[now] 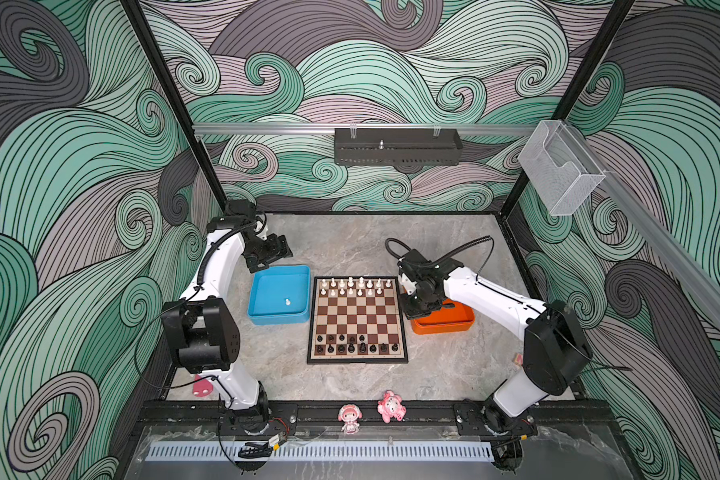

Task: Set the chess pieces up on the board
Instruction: 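Close the right gripper on a black pawn and carry it over the board, then lower the black pawn onto a near-row square and open the right gripper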

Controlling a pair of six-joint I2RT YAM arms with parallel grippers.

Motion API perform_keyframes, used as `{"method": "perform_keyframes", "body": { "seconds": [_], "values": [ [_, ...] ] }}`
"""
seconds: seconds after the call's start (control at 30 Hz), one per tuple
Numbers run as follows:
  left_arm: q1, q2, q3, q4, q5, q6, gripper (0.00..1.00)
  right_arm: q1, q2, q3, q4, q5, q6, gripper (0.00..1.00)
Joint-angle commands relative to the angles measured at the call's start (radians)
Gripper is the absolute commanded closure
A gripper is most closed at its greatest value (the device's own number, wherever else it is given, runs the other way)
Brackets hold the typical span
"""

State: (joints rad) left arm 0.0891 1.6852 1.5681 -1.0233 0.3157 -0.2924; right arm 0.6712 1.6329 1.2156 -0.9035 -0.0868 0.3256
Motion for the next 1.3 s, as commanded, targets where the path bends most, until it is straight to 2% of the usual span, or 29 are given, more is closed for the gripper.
{"method": "perform_keyframes", "body": {
  "seconds": [0.0,0.17,0.43,1.27],
  "values": [
    [0.001,0.01,0.004,-0.004,0.017,0.0,0.13,0.05,0.021,-0.012,0.002,-0.004,0.057,0.87],
    [0.0,-0.004,-0.008,-0.003,0.016,0.002,0.13,0.092,0.067,-0.013,0.032,-0.009,0.067,0.87],
    [0.0,-0.013,-0.025,-0.006,0.006,0.007,0.13,0.105,0.121,-0.005,0.047,-0.016,0.057,0.87],
    [0.0,0.007,-0.032,0.006,0.027,0.01,0.13,0.145,0.163,-0.027,0.046,-0.027,0.09,0.86]
  ]
}}
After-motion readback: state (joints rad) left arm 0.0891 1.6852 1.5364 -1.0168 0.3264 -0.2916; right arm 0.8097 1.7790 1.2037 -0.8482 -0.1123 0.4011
